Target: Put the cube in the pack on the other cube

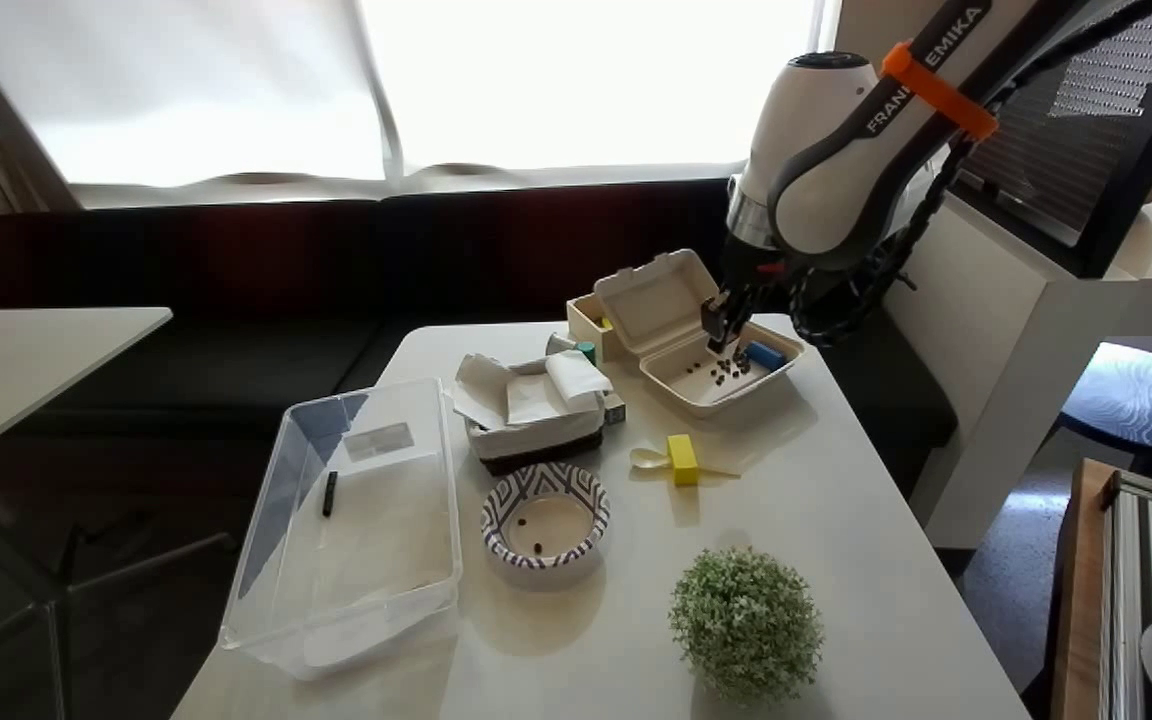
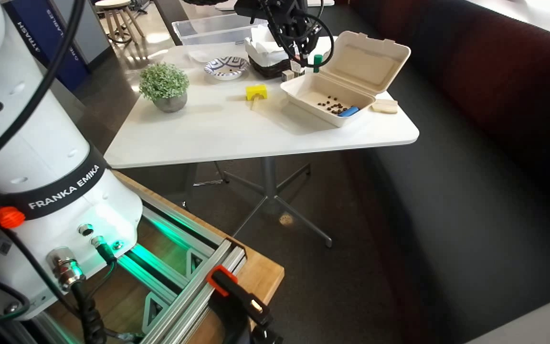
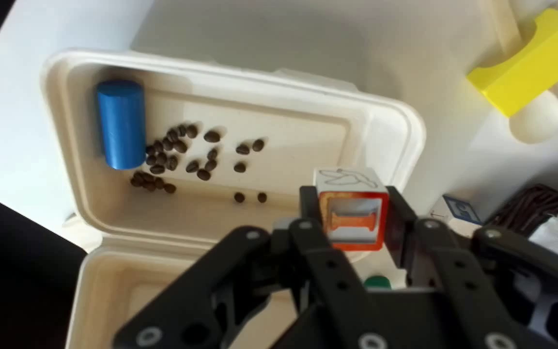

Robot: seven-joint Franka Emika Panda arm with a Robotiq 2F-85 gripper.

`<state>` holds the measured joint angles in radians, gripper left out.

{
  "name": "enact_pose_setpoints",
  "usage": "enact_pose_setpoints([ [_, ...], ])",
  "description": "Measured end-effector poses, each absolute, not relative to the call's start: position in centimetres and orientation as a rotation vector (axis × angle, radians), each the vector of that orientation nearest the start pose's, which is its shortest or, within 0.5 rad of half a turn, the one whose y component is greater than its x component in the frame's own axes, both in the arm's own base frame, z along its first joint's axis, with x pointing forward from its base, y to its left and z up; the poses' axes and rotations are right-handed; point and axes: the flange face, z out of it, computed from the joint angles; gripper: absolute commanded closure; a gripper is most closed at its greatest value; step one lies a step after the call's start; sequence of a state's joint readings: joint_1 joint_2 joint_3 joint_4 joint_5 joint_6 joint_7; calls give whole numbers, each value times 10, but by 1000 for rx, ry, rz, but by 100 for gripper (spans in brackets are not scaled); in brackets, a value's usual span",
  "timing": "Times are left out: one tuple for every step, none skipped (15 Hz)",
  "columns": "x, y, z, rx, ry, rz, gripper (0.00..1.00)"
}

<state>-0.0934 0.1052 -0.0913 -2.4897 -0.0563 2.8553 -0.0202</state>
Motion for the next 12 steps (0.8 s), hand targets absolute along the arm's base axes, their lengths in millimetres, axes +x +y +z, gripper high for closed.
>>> enact_pose_setpoints([
  [495,-81,277,-3167,151,-425,90],
  [502,-73,282,-3163,122,-447,90],
  [510,-65,288,-3162,89,-473,90],
  [518,-57,294,-3160,60,-500,90],
  [527,-50,299,-3155,37,-526,90],
  [536,-45,305,-3151,18,-552,90],
  [545,-41,309,-3146,4,-573,90],
  [554,-37,312,-3139,-11,-587,90],
  [561,-33,312,-3134,-33,-589,90],
  [567,-29,310,-3126,-59,-574,65],
  [573,-24,305,-3118,-93,-548,65],
  [578,-21,300,-3114,-113,-529,65],
])
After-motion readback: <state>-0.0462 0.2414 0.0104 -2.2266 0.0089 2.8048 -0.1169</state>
